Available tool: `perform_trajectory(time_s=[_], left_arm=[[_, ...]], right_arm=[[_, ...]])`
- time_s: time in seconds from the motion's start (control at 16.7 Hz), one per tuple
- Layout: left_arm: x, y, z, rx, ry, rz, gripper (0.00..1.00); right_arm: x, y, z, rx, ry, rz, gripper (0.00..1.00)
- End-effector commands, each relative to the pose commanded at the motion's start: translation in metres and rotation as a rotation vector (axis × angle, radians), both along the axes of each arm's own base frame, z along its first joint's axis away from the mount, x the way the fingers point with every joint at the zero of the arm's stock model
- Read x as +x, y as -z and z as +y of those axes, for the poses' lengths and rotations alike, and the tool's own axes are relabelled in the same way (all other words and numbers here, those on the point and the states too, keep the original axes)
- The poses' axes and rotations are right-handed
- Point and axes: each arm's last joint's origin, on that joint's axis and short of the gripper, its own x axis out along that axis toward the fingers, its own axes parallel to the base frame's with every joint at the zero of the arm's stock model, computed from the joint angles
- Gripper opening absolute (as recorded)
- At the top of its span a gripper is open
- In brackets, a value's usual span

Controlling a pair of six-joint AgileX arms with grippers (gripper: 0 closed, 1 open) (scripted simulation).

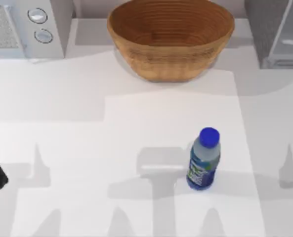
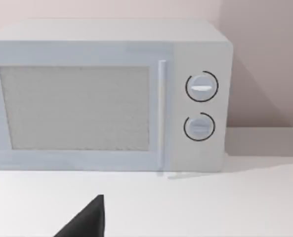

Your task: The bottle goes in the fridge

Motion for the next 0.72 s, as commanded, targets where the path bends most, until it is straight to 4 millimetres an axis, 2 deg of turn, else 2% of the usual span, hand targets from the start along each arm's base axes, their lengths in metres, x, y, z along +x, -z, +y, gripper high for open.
perform_trajectory(time_s=[0.36, 0.72], left_arm=[[0.0, 0.0, 0.0, 0.0, 0.0, 0.0, 1.0], [0.0, 0.0, 0.0, 0.0, 0.0, 0.0, 1.0]], right_arm=[[0.006, -0.002, 0.006, -0.001, -0.062, 0.001, 1.0], [0.032, 0.003, 0.028, -0.013, -0.245, 0.034, 1.0]])
